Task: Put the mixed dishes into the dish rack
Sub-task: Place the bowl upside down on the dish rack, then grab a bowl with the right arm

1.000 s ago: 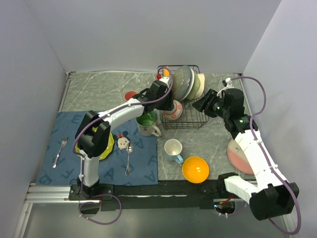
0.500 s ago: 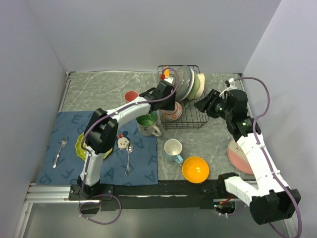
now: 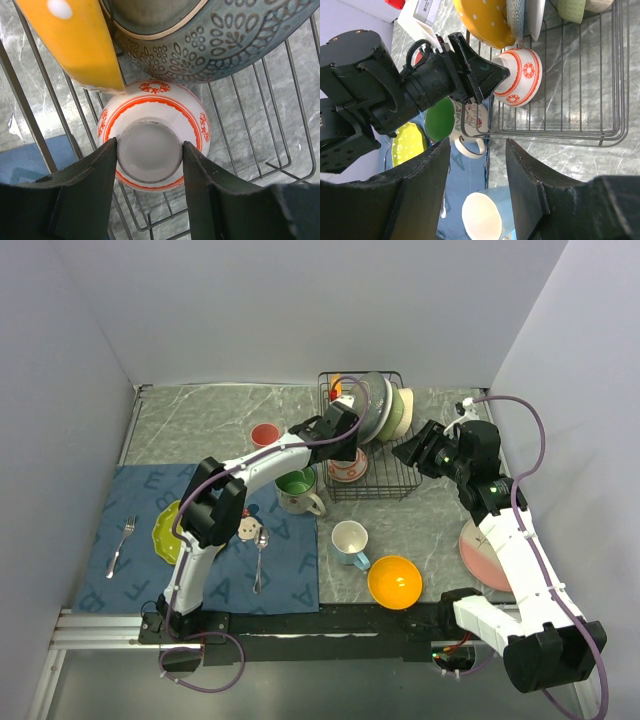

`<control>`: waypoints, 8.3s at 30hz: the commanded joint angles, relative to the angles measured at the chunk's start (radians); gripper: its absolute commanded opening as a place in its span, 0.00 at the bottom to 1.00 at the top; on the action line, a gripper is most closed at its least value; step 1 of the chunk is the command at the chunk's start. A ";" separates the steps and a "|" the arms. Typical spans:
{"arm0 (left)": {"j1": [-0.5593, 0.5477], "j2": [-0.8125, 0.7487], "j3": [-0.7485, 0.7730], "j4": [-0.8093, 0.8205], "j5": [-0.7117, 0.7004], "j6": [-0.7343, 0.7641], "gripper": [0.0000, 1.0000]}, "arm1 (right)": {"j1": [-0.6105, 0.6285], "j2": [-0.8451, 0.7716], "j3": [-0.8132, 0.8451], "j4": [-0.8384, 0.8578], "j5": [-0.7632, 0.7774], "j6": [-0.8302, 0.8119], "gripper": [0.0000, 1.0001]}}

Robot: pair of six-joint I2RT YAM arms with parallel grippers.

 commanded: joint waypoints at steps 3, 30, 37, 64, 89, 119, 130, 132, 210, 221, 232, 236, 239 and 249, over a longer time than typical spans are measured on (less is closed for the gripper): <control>-0.001 0.014 0.057 -0.052 -0.073 0.021 0.29 | -0.011 -0.011 0.040 0.025 -0.008 0.005 0.56; -0.009 -0.171 -0.044 0.025 -0.012 0.003 0.86 | -0.020 -0.035 0.042 0.010 -0.004 0.005 0.56; -0.006 -0.291 -0.111 0.051 -0.053 -0.002 0.89 | -0.022 -0.021 0.040 0.015 -0.022 -0.001 0.56; 0.372 -0.641 -0.639 0.147 -0.049 -0.172 0.97 | 0.012 0.040 0.030 -0.005 -0.139 -0.088 0.96; 0.415 -0.570 -0.578 0.184 -0.013 -0.210 0.97 | 0.027 0.025 0.011 -0.071 -0.079 -0.142 0.95; 0.415 -0.863 -0.645 0.160 0.054 -0.170 0.97 | 0.086 -0.126 -0.431 -0.389 0.107 0.008 0.54; 0.415 -0.856 -0.644 0.164 0.056 -0.164 0.97 | 0.132 0.005 -0.467 -0.329 0.131 0.030 0.49; 0.415 -0.856 -0.644 0.166 0.062 -0.164 0.97 | 0.133 0.012 -0.469 -0.317 0.137 0.031 0.47; 0.415 -0.874 -0.659 0.203 0.103 -0.170 0.97 | 0.360 -0.210 -0.357 -0.637 0.251 0.157 0.00; 0.413 -0.872 -0.654 0.209 0.111 -0.172 0.97 | 0.365 -0.120 -0.037 -0.776 0.579 0.215 0.00; 0.415 -0.902 -0.665 0.206 0.106 -0.169 0.97 | 0.365 -0.023 0.160 -0.759 0.754 0.150 0.00; 0.415 -0.902 -0.665 0.204 0.121 -0.169 0.97 | 0.362 -0.008 0.221 -0.687 0.748 0.111 0.00; 0.415 -0.900 -0.658 0.198 0.135 -0.167 0.97 | 0.353 0.035 0.258 -0.641 0.748 0.082 0.00; 0.415 -0.911 -0.670 0.196 0.161 -0.158 0.97 | 0.302 0.124 0.275 -0.504 0.639 0.044 0.00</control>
